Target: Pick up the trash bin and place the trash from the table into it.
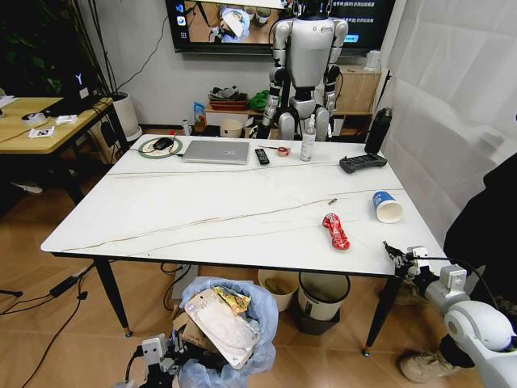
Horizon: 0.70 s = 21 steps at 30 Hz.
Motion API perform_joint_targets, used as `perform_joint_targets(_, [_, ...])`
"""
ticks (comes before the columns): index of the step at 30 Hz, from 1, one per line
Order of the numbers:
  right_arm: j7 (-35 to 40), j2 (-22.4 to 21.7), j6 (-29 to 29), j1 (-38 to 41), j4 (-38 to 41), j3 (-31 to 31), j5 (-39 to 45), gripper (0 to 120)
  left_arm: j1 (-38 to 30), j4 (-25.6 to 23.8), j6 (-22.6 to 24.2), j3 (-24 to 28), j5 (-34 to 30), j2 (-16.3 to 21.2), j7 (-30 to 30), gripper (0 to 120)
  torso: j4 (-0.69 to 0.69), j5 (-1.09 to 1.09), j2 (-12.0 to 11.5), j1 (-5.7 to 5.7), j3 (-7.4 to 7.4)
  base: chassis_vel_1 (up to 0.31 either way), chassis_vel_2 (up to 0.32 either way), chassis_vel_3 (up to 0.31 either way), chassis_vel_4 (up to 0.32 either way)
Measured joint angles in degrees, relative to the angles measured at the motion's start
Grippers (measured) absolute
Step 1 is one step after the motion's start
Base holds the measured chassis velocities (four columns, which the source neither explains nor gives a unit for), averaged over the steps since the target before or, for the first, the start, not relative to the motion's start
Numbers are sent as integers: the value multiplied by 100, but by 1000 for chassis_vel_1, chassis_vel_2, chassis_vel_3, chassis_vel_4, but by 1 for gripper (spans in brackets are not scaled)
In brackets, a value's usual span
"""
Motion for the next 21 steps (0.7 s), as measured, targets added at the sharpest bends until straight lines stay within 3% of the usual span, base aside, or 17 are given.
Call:
perform_joint_targets(10, [-56,103,651,-458,1267,273,798,0,-16,7,9,72,-25,90,-1,0,0,-2,0,0,1,0,0,0,0])
perform_joint_targets(13, [-18,78,700,-706,2021,94,950,0,-28,1,39,60,-59,103,-1,0,1,-5,0,0,0,0,0,0,0])
perform_joint_targets(20, [46,-56,762,-1053,2718,-501,929,0,-29,-38,63,51,-66,91,-6,0,0,-4,0,0,-1,0,0,0,0])
perform_joint_targets(21, [56,-133,856,-1136,2874,-864,872,0,-24,-53,68,50,-65,79,-7,0,0,-3,0,0,-1,0,0,0,0])
